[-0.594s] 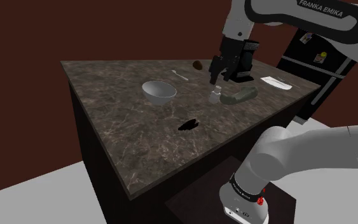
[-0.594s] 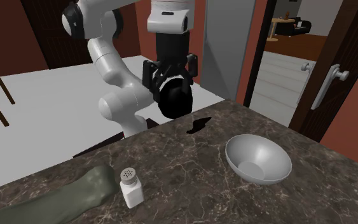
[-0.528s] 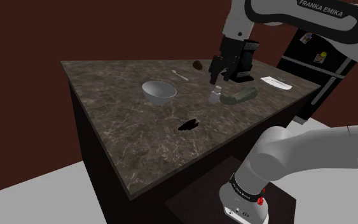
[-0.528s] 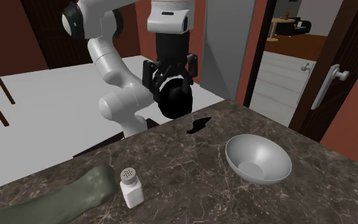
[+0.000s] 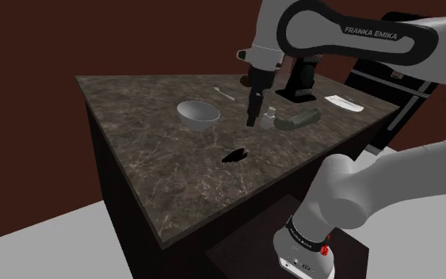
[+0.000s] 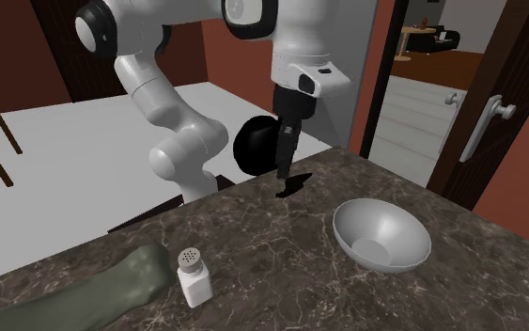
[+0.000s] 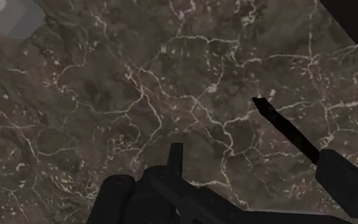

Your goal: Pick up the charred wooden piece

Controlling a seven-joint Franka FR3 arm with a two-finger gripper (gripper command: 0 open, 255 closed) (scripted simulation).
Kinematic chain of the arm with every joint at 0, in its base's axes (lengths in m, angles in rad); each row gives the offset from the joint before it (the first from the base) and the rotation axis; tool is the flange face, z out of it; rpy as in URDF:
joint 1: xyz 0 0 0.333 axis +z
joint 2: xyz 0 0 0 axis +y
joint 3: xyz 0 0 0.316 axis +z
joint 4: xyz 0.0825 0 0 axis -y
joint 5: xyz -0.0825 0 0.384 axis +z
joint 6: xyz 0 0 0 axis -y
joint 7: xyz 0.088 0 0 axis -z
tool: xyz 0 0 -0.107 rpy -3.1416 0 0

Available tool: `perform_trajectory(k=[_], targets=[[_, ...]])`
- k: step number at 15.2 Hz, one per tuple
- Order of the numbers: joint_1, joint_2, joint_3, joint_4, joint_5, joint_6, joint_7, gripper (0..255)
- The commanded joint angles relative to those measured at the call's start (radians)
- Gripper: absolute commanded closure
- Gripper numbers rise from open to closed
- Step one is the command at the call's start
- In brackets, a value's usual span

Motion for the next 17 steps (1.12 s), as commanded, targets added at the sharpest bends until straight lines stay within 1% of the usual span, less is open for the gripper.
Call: perform_trajectory(k=[1, 7, 8, 15, 17], targets=[[0.071, 0.008, -0.008, -0.036, -0.005, 0.037, -0.151, 0], [0.276, -0.017, -0.027, -0.177, -0.023, 0.136, -0.564, 0], [0.278, -0.018, -0.028, -0.177, -0.024, 0.137, -0.565, 0], [0.275, -0.003, -0.036, -0.270, -0.031, 0.244, -0.562, 0], [0.275, -0.003, -0.036, -0.270, -0.031, 0.244, -0.562, 0]])
